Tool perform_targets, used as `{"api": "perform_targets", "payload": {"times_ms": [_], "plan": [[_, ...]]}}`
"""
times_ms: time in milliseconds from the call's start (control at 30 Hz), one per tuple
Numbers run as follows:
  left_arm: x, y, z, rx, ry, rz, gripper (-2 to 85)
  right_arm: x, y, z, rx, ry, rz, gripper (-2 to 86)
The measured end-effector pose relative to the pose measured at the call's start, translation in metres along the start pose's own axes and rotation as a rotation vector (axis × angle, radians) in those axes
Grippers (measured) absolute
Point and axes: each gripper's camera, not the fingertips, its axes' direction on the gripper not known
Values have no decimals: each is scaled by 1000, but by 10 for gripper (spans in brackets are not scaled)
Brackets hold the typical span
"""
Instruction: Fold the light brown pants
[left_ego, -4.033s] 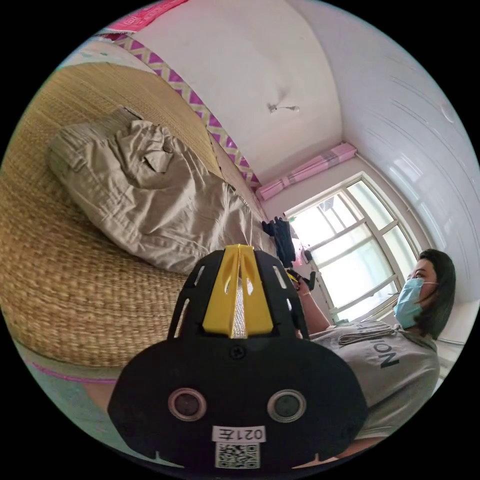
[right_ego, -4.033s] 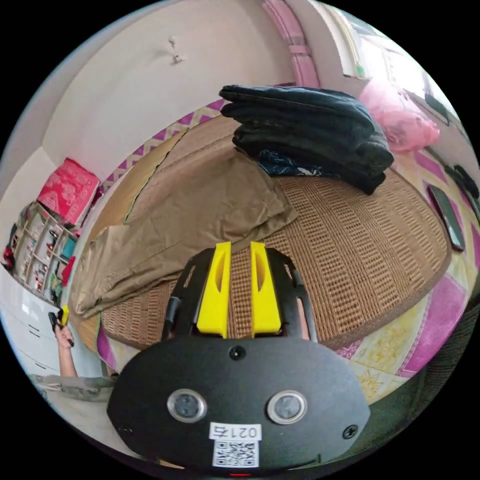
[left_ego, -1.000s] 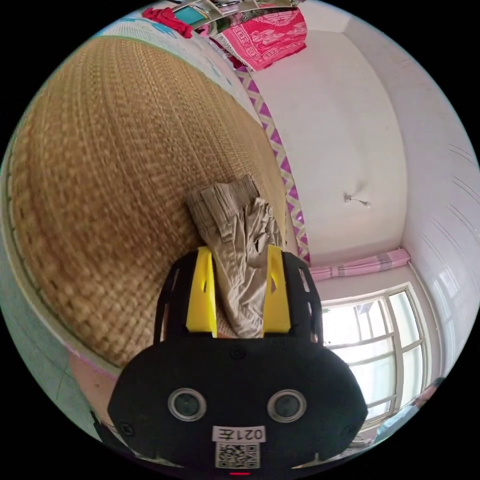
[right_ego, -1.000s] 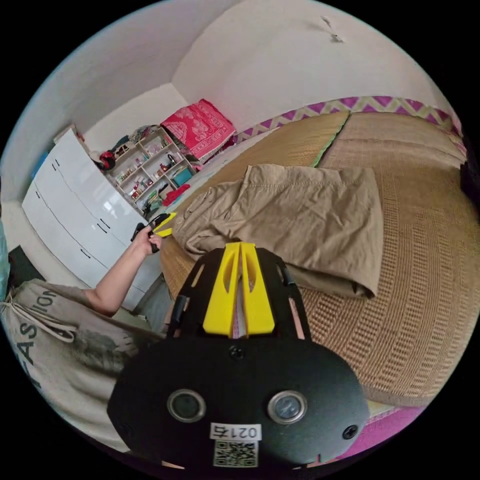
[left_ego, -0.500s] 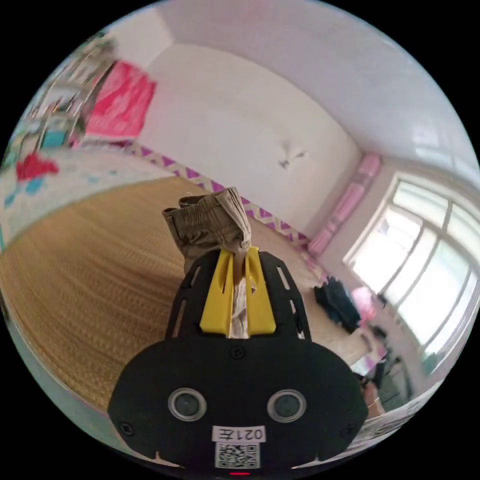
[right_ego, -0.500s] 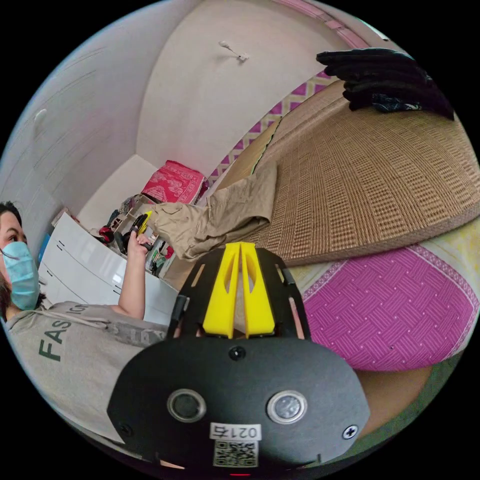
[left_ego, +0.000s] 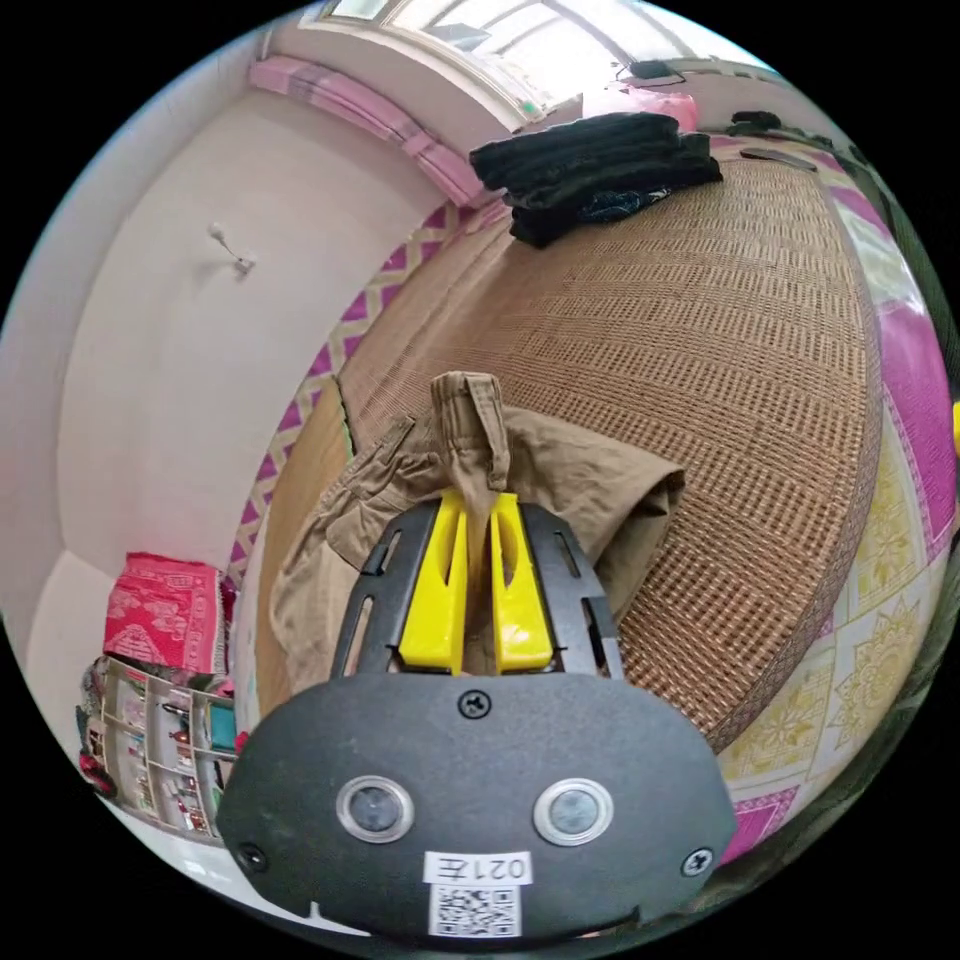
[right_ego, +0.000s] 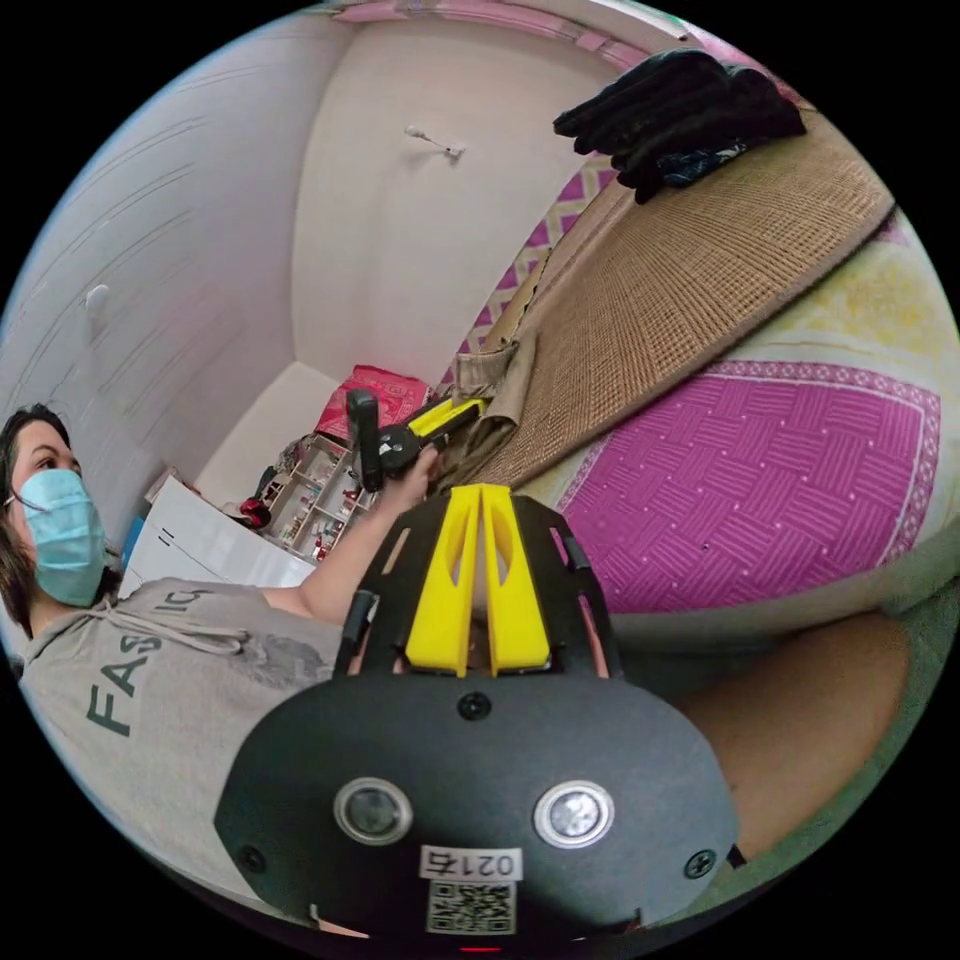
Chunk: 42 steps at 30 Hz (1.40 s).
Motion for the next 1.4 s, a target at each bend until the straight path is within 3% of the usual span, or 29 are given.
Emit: {"api": "perform_targets", "payload": {"times_ms": [100, 200, 267, 400, 500, 633, 800, 900, 1033, 1200, 1300, 1400], "plan": [[-8, -13, -23, 81, 1, -49, 41, 18, 19, -7, 6, 22, 16, -7], [4, -22, 14, -23, 164, 29, 56, 36, 31, -3, 4, 24, 35, -7], [-1, -20, 6, 11, 170, 41, 63, 44, 35, 6, 6, -8, 42, -7], [-66, -4, -49, 197, 419, -40, 70, 39, 38, 27, -10, 2, -2, -7], [-151, 39, -62, 308, 535, -242, 72, 30, 32, 49, -26, -1, -53, -7], [-277, 115, 12, 194, 369, -501, 51, -7, -4, 103, -91, 0, -256, -6], [-359, 172, 158, 30, 382, -607, -5, -64, -66, 214, -229, 167, -565, -6], [-351, 215, 274, -155, 483, -685, -9, -75, -90, 298, -313, 231, -634, -6], [-321, 262, 309, -81, 436, -678, -9, -17, -66, 423, -618, 574, -641, -7], [-305, 301, 311, -69, 340, -630, -9, 10, -63, 421, -579, 513, -577, -3], [-316, 380, 299, 68, 451, -767, -5, 22, -75, 395, -516, 398, -573, 11], [-302, 458, 309, 35, 564, -815, 18, 49, -105, 337, -279, 375, -456, 77]]}}
